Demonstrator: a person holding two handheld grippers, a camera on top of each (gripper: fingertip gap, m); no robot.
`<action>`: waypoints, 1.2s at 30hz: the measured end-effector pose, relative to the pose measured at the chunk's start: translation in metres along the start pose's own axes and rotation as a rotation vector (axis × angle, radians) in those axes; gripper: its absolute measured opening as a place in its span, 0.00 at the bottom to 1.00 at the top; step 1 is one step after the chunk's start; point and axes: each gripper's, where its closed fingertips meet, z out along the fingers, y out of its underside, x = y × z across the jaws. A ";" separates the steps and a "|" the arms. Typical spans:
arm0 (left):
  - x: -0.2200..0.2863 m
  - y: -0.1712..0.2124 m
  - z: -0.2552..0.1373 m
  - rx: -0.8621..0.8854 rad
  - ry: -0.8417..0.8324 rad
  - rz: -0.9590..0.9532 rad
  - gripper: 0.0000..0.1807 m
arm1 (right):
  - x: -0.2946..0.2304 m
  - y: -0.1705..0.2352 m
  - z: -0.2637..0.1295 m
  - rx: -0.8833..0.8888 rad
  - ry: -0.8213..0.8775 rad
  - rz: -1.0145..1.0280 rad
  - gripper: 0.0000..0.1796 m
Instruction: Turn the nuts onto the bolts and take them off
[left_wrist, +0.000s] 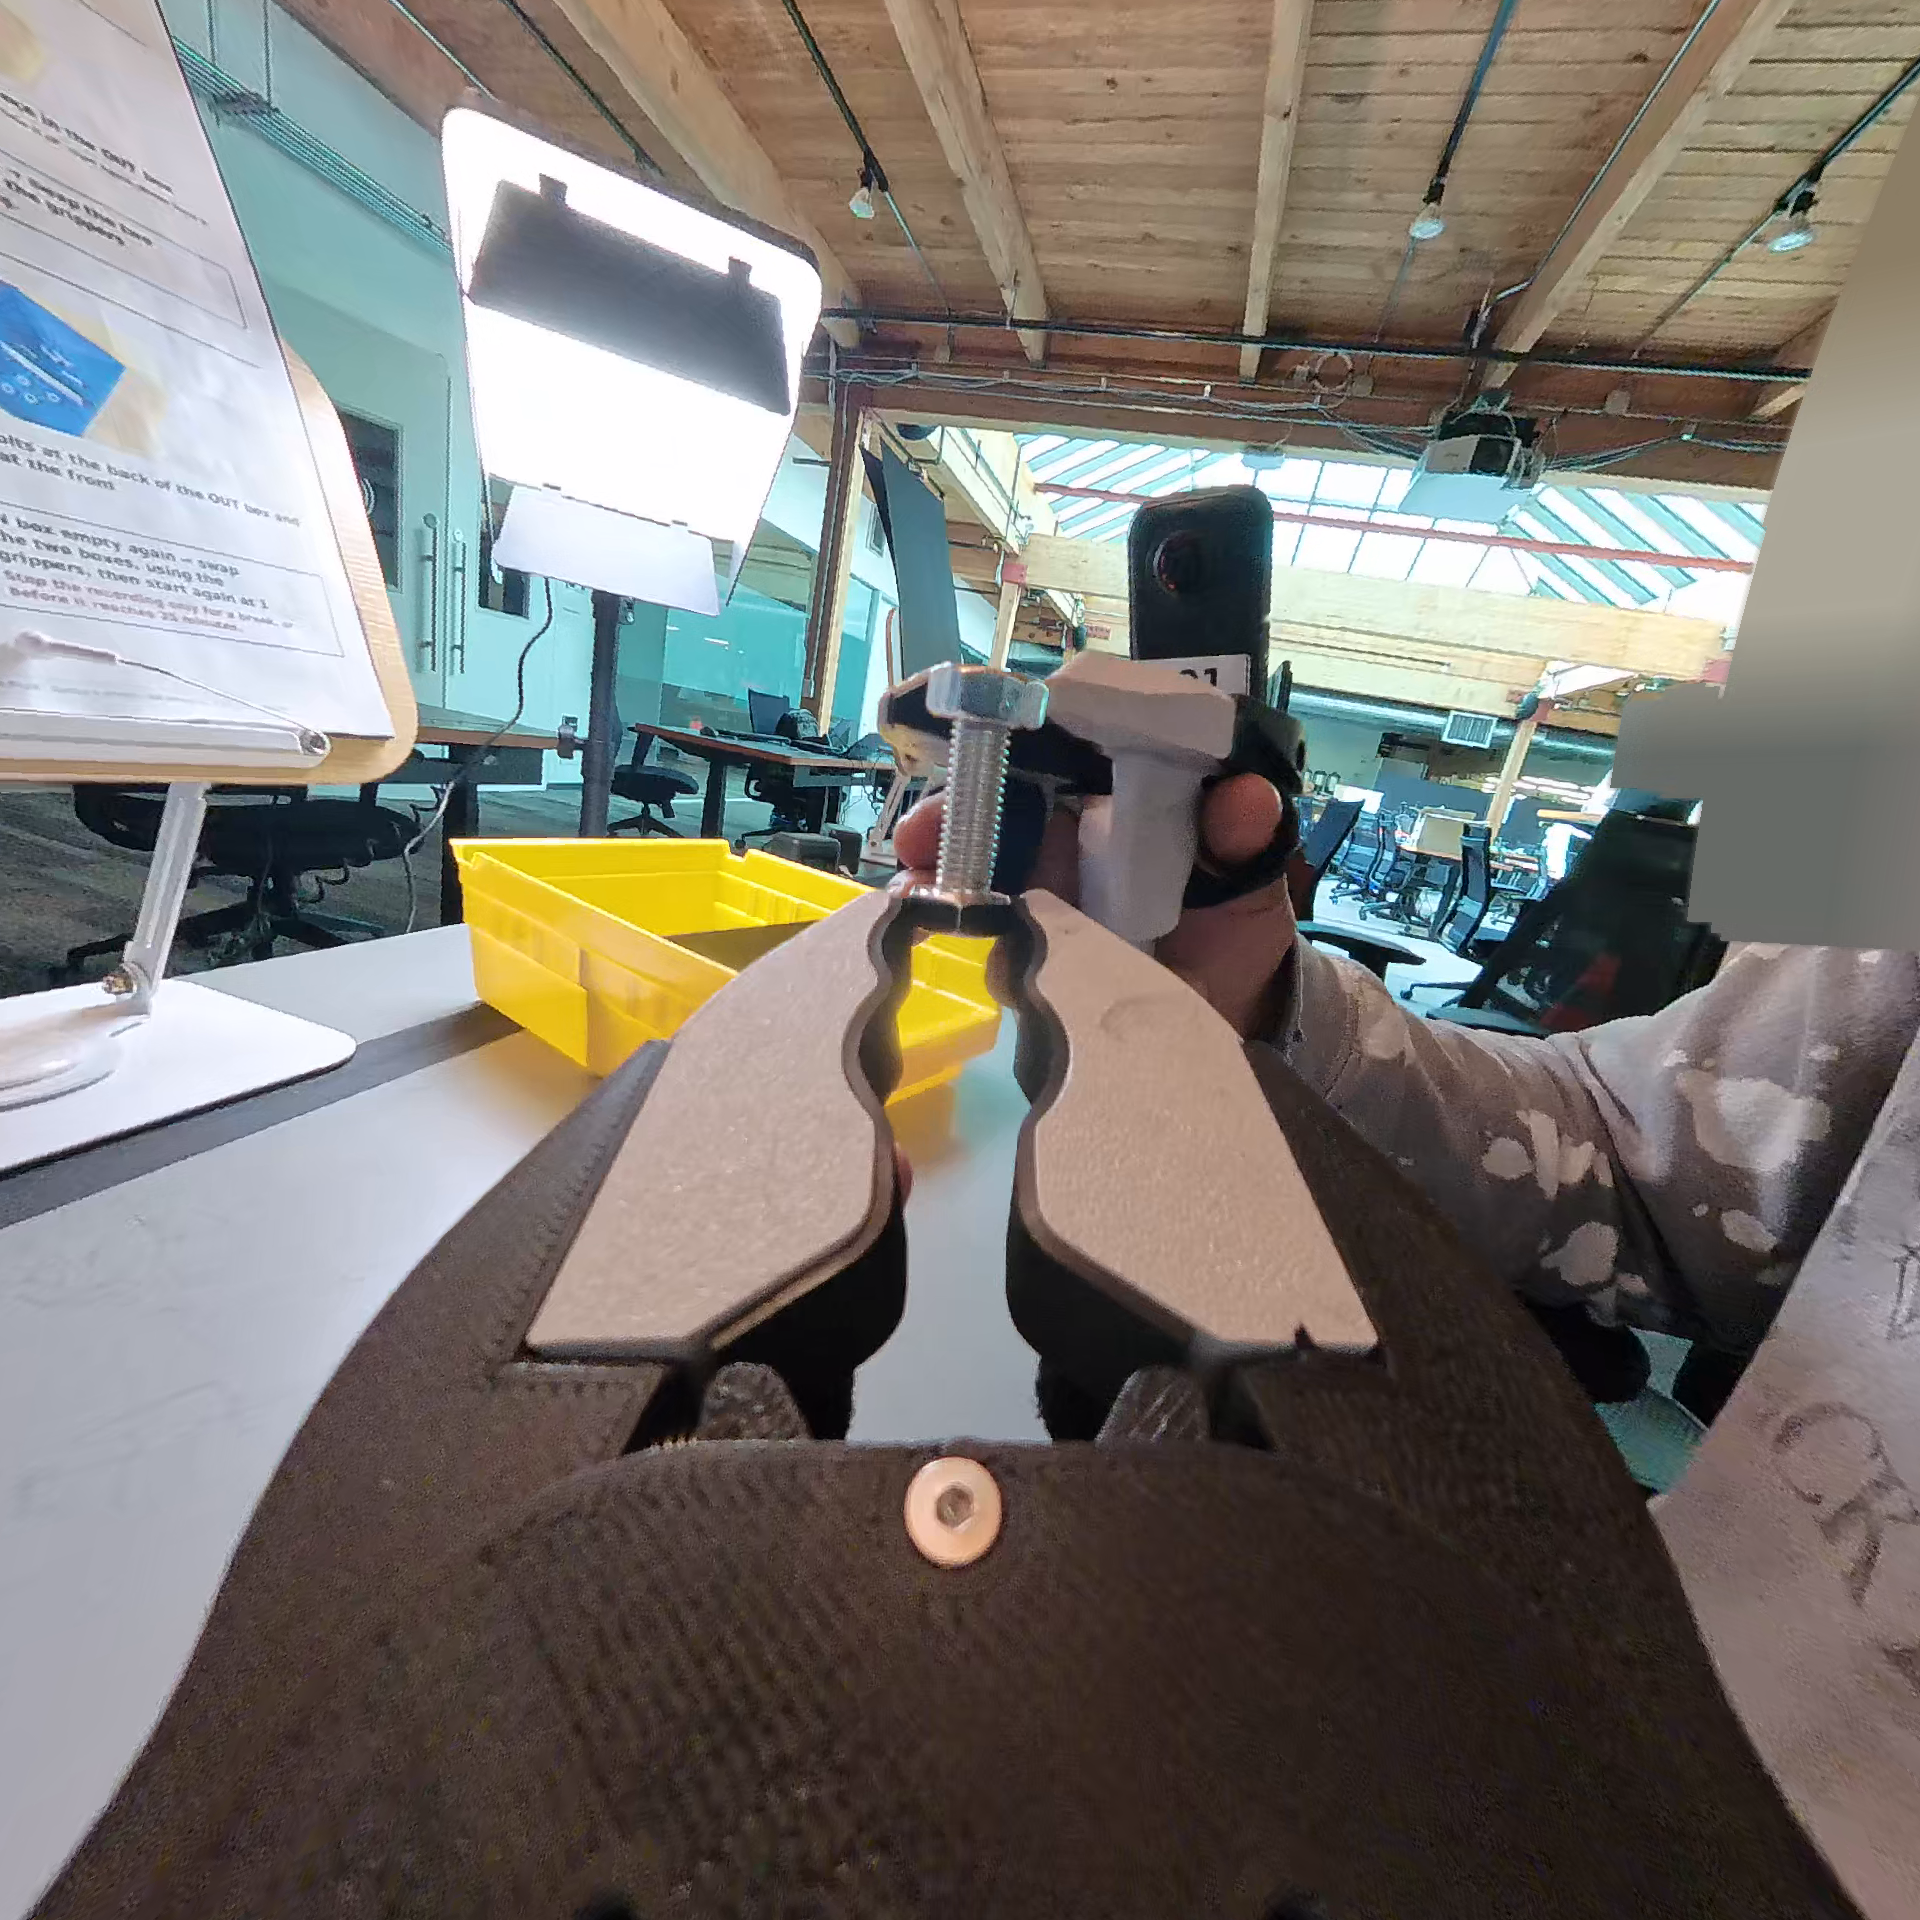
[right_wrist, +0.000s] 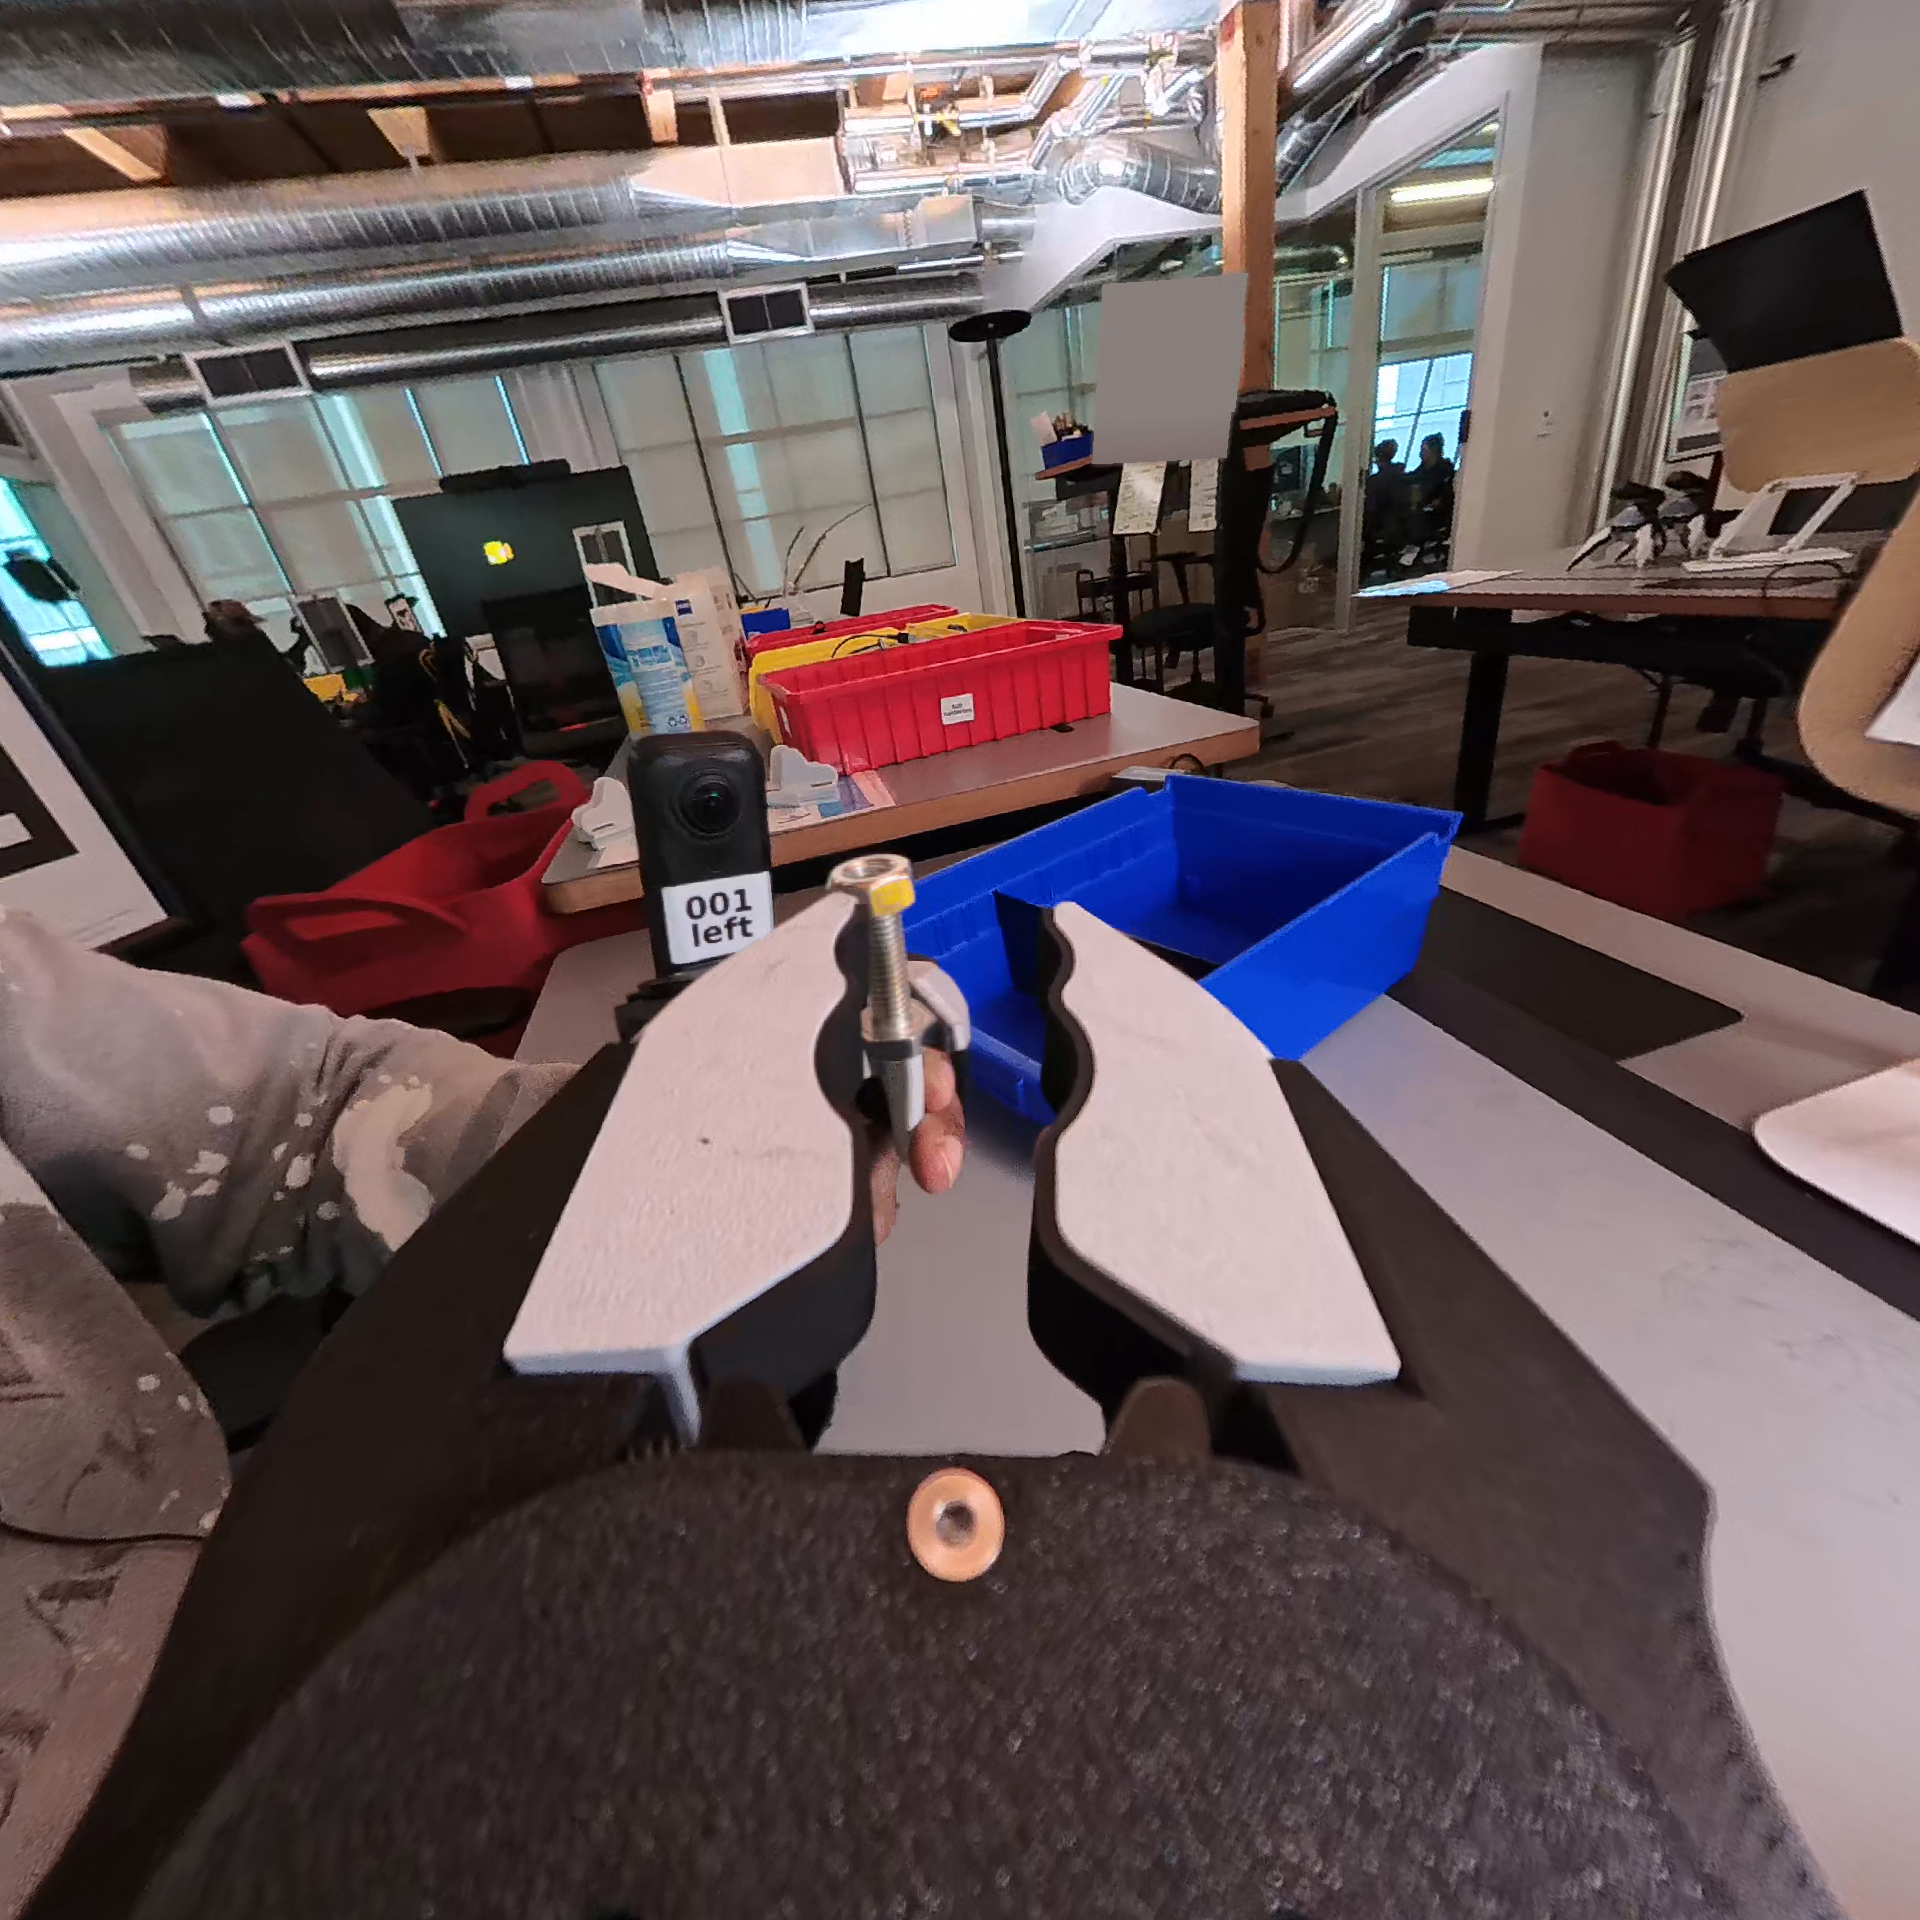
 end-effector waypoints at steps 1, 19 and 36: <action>-0.003 -0.004 0.002 0.011 -0.003 0.002 0.10 | 0.000 -0.004 0.002 -0.005 -0.007 -0.010 0.17; -0.033 -0.015 0.065 0.086 -0.090 0.032 0.10 | 0.042 -0.040 -0.006 -0.025 0.154 -0.204 0.19; -0.031 -0.025 0.058 0.122 -0.062 0.047 0.10 | 0.042 -0.046 -0.013 0.022 0.090 -0.147 0.15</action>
